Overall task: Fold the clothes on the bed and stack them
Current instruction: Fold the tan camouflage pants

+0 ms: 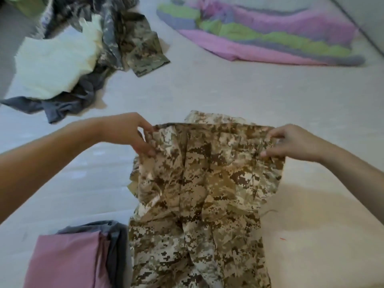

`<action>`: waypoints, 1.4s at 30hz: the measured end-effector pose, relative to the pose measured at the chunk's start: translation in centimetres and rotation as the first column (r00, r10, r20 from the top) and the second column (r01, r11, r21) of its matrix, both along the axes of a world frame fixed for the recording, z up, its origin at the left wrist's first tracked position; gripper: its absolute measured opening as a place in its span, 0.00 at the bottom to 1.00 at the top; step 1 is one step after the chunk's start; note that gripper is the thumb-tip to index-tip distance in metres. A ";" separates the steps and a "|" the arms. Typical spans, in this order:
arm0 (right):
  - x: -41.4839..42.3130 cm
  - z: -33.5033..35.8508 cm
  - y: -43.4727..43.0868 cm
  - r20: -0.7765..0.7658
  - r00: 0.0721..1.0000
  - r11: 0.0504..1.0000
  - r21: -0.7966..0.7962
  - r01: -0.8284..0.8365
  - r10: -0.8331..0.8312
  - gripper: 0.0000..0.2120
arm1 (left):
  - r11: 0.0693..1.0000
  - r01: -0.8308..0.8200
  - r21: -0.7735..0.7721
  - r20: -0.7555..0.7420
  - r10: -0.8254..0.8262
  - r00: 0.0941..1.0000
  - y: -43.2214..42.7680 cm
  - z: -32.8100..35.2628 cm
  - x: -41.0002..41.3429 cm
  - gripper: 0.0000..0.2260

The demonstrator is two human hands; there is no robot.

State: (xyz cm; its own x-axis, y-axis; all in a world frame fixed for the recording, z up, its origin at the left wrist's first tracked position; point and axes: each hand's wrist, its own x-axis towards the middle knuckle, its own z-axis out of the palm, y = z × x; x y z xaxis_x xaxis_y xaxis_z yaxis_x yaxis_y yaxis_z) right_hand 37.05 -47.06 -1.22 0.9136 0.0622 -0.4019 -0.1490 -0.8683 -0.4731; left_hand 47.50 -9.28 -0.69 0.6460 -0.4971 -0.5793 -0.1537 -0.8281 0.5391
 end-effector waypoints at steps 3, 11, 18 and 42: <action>-4.9 7.4 0.1 0.041 0.995 0.996 0.026 -0.088 0.087 0.14 | 0.983 0.121 0.135 0.196 -0.146 0.970 2.2 5.9 -3.6 0.13; -13.6 29.0 1.3 0.178 0.982 0.990 0.117 -0.077 0.055 0.19 | 0.982 0.179 0.069 0.432 -0.191 0.882 4.6 28.7 -12.1 0.22; -20.4 45.0 5.0 0.095 0.954 0.959 -0.047 -0.281 0.284 0.27 | 0.915 0.402 0.042 0.191 -0.402 0.896 6.5 47.8 -19.4 0.12; -24.3 55.1 8.9 0.559 0.784 0.946 -0.303 -0.112 0.272 0.11 | 0.912 0.348 -0.216 0.791 -0.045 0.610 9.1 55.6 -24.5 0.10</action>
